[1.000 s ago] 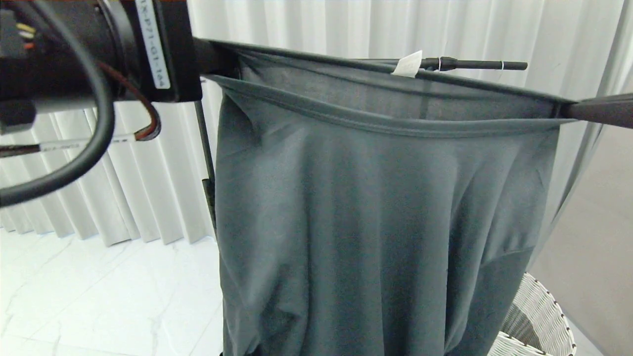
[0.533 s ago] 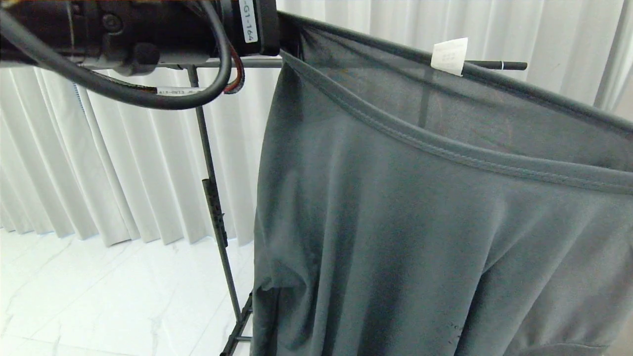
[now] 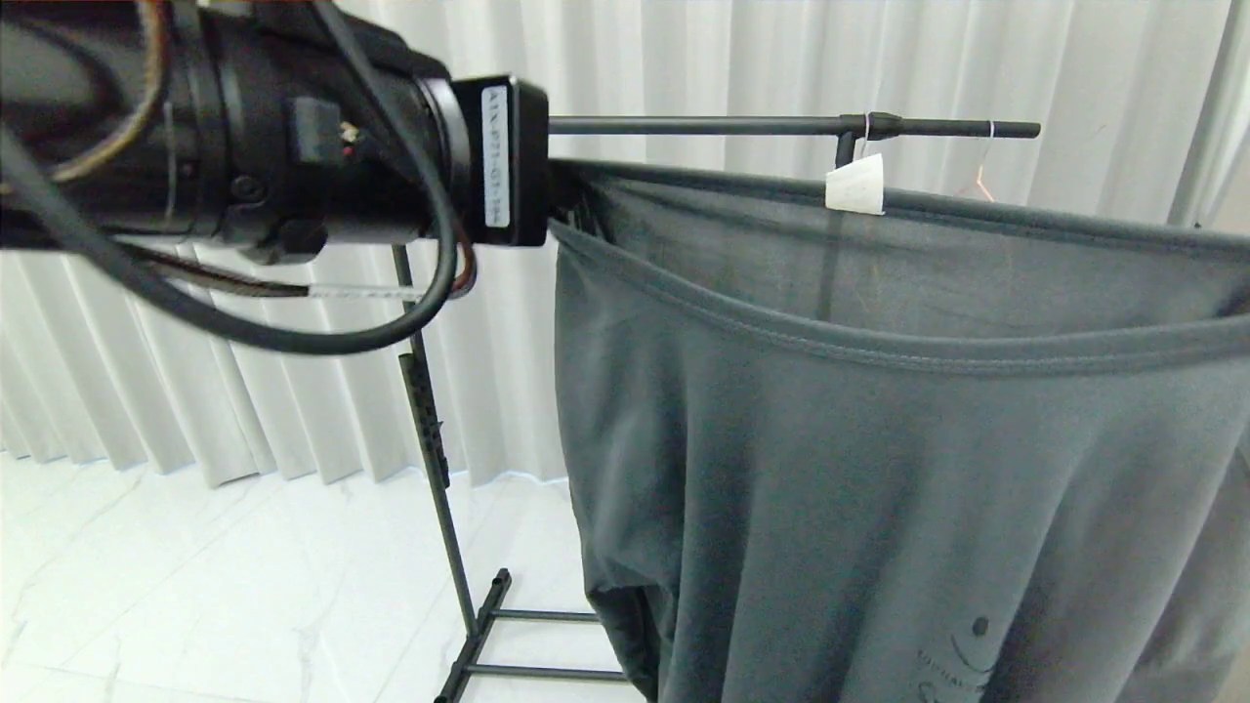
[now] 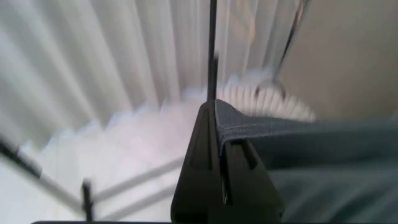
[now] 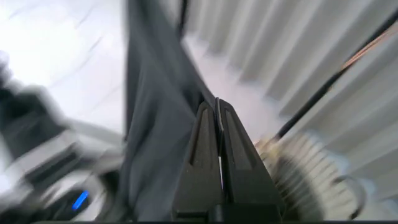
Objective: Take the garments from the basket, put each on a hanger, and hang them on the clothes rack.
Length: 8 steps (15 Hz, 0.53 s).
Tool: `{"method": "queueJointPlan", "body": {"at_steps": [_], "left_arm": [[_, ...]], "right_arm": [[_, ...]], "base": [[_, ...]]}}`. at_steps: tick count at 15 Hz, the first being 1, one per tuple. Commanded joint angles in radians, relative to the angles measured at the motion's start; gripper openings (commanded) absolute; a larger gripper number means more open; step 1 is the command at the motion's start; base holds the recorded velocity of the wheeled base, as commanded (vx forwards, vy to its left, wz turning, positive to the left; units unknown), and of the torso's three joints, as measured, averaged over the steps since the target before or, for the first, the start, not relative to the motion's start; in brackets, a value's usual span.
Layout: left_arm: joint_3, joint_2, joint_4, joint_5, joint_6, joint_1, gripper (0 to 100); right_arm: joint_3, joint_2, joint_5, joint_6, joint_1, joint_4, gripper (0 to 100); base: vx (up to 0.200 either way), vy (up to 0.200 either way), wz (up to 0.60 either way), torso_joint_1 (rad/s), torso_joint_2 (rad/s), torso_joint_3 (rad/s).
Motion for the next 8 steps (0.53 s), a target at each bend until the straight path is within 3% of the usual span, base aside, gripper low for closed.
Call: {"method": "queueJointPlan", "body": {"at_steps": [1, 3, 4, 8], "left_arm": [[0.041, -0.117, 0.127, -0.001, -0.042, -0.023, 0], [0.041, -0.185, 0.243, -0.002, -0.08, -0.051, 0], [0.039, -0.237, 0.312, -0.002, -0.126, -0.105, 0], [0.042, -0.323, 0.335, -0.002, -0.267, -0.347, 0]], "right_arm": [[-0.004, 0.13, -0.023, -0.002, 0.0, -0.159, 0], [-0.019, 0.202, -0.022, -0.002, 0.009, -0.292, 0], [-0.038, 0.25, -0.022, -0.002, 0.041, -0.367, 0], [-0.119, 0.351, -0.022, -0.001, 0.15, -0.436, 0]], "base": [[0.0, 0.0, 0.0, 0.0, 0.0, 0.0], [0.0, 0.0, 0.0, 0.0, 0.0, 0.0], [0.0, 0.0, 0.0, 0.0, 0.0, 0.0], [0.0, 0.0, 0.0, 0.0, 0.0, 0.0]]}}
